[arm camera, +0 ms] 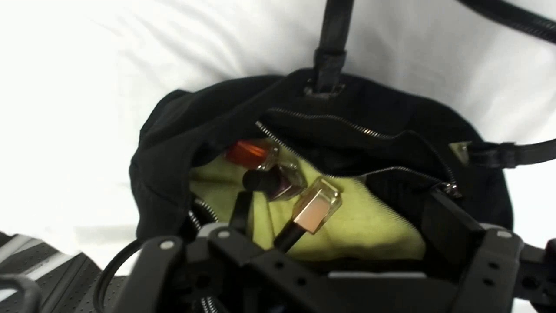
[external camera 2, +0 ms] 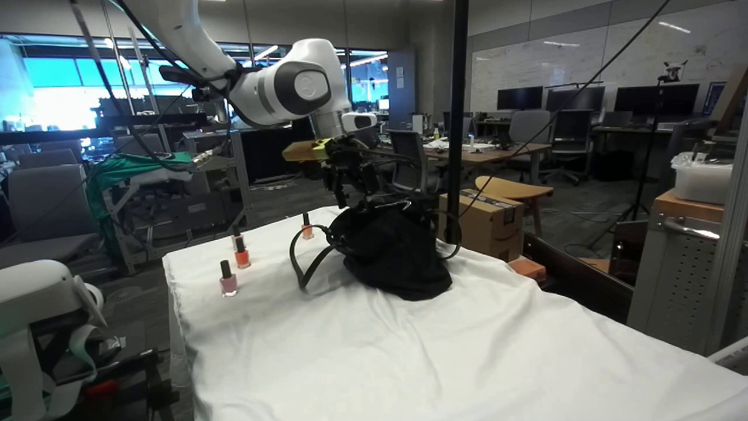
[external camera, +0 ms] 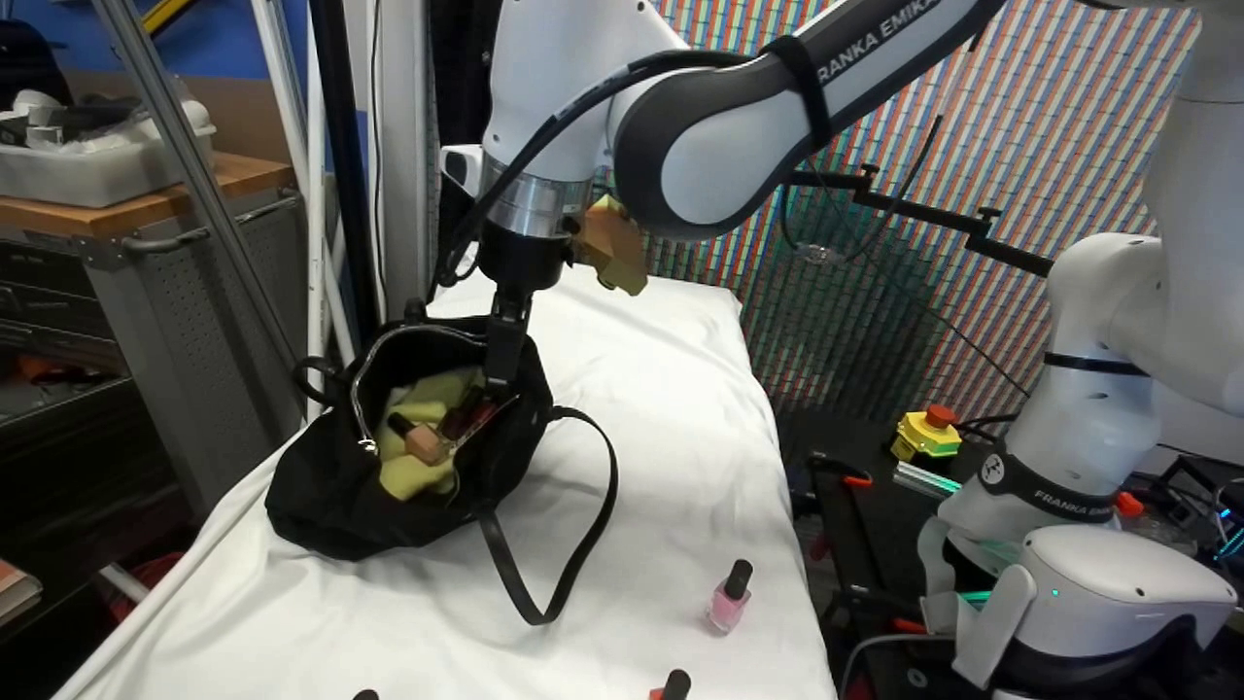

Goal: Put the nail polish bottles in the bag

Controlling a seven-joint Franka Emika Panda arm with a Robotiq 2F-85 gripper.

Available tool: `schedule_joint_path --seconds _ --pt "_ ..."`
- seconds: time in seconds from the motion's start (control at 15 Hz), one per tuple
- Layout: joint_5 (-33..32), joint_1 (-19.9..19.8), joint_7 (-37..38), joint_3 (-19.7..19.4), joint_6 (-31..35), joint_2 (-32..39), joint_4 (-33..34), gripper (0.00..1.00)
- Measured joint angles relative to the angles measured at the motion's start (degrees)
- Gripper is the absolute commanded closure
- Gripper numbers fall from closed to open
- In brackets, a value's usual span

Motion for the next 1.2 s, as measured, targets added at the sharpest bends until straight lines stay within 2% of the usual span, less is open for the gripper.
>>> schedule_joint_path --seconds 0.33,0.67,1.2 --pt "7.66 0.05 0.49 1.16 -1.29 -9.05 -11.23 0.0" --pt "13.63 -0.38 0.67 1.14 -0.1 -13.61 -20.91 0.0" --pt "21.58 0.72 2.55 3.23 10.26 -14.64 -32.29 0.0"
